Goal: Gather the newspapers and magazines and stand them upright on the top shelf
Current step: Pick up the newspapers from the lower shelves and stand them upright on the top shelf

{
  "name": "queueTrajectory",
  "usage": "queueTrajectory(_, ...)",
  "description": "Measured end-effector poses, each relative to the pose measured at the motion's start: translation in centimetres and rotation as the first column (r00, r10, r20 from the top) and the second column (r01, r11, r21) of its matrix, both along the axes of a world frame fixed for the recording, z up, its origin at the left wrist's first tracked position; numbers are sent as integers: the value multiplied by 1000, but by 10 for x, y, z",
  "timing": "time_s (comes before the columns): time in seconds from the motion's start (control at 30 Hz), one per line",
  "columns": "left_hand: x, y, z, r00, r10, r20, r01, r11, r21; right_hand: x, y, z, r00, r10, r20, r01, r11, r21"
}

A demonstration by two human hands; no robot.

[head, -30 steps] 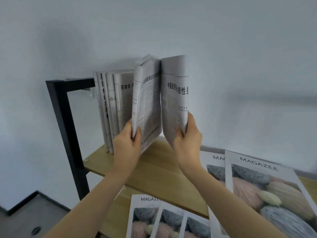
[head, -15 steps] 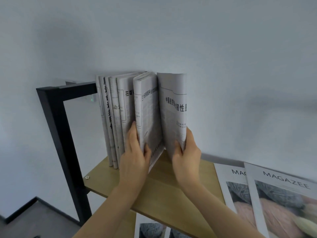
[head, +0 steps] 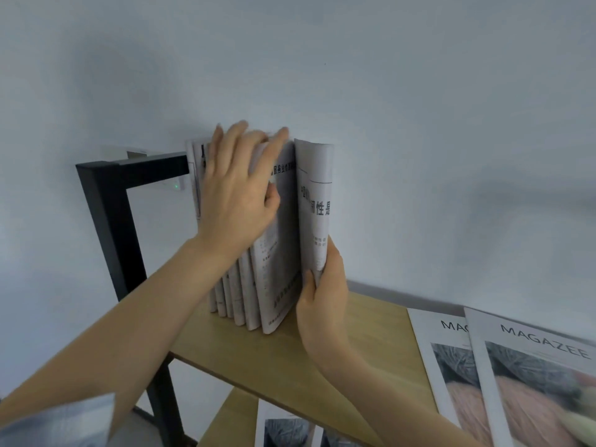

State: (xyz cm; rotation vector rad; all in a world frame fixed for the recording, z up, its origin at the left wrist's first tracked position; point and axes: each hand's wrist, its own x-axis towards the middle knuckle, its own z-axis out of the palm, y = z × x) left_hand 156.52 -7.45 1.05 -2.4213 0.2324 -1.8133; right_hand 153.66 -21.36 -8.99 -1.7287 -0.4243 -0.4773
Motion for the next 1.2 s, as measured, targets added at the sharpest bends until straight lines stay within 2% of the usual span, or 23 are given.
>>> queueTrajectory(0.07,0,-2,3,996,-91,13,91,996,-20,-1,12,-3,1000,-6,7,6,999,-32)
queueTrajectory(0.17,-11,-8,9,934,-358,8,348,902,-255,-2,30,-10,999,-19,36,22,996,-84)
queueTrajectory(0.2,-15,-10,12,921,-390,-20,367,882,-294,-3,33,-13,999,-21,46,25,995,-101)
queueTrajectory(0.3,-21,-7,19,921,-381,-76,344,891,-295,-5,37,-16,997,23,77,-14,992,-122)
queueTrajectory(0.4,-23,1,21,896,-441,-46,394,839,-376,-6,32,-18,991,99,89,-81,978,-191)
queueTrajectory(0.5,-27,6,19,887,-461,-30,412,819,-399,-4,21,-30,998,61,-12,-61,931,-361)
queueTrajectory(0.57,-30,6,19,878,-477,-25,426,806,-411,-3,16,-38,991,24,-134,-78,906,-415)
queueTrajectory(0.63,-32,5,19,870,-493,3,451,795,-405,-3,17,-43,989,28,-147,-93,887,-452)
queueTrajectory(0.83,-21,8,17,895,-441,67,434,826,-360,5,31,-45,993,-14,-115,-32,920,-390)
queueTrajectory(1.0,-6,8,17,965,-260,33,259,922,-287,16,30,-43,986,-42,-159,-28,908,-418)
queueTrajectory(1.2,-7,8,17,983,-181,23,180,947,-266,16,26,-36,978,-3,-209,-91,895,-437)
